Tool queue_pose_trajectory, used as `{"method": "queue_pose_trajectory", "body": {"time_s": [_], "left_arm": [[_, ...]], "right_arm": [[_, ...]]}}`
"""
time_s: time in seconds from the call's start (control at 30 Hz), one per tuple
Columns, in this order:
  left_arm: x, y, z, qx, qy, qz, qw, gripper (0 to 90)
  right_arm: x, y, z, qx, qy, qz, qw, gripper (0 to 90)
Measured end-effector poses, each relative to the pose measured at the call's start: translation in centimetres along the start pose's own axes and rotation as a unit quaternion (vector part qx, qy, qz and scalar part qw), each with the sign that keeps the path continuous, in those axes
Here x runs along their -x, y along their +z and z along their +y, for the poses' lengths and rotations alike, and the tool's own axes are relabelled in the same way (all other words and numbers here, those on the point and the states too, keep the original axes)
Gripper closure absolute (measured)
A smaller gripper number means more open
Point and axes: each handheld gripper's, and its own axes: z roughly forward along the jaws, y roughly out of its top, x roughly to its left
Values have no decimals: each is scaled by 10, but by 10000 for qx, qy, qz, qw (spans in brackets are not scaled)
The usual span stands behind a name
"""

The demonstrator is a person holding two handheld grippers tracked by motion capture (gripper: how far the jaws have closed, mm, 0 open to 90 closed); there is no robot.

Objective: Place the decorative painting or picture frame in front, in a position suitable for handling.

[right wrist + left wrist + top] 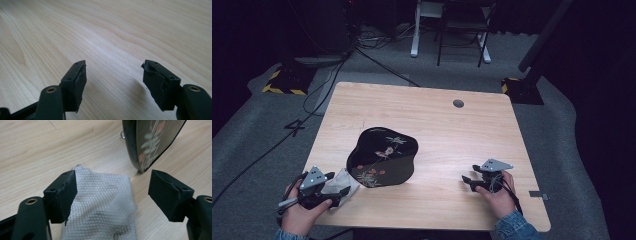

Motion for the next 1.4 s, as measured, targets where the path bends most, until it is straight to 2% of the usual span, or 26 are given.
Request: {"method": "queue_pose_trajectory", "body": {"time_s": [0.1,0.17,0.3,0.4,0.6,0.7,0.8,0.87,1.0,1.17,1.33,1.4], "left_arm": [[4,-6,9,45,-29,59,10000,221],[6,-7,13,42,-28,23,10000,220],[12,-4,19,22,-18,11,10000,220],[16,-4,25,51,-5,-33,10000,220],[22,-1,33,165,90,-84,9998,198],[22,2,34,246,-27,-178,9995,188],[22,4,35,238,-32,-209,9995,190],[22,10,36,176,37,-254,9995,192],[23,17,38,52,75,-286,9995,201],[23,27,40,52,75,-303,9995,223],[20,31,41,74,4,-352,9994,255],[18,32,41,96,-59,-373,9992,292]], "right_arm": [[-3,-11,7,206,92,42,9997,352],[-6,-16,11,301,125,91,9994,352],[-15,-21,20,420,71,230,9988,352],[-24,-24,29,521,2,293,9982,347],[-49,-24,49,714,-191,681,9949,333],[-62,-21,60,792,-315,858,9927,327],[-70,-19,67,829,-389,938,9914,326],[-84,-15,79,933,-428,1063,9890,339],[-95,-8,90,954,-509,1175,9872,353],[-113,10,112,975,-561,1311,9850,361],[-119,25,126,992,-482,1356,9846,377],[-120,32,132,881,-437,1426,9849,413]]}}
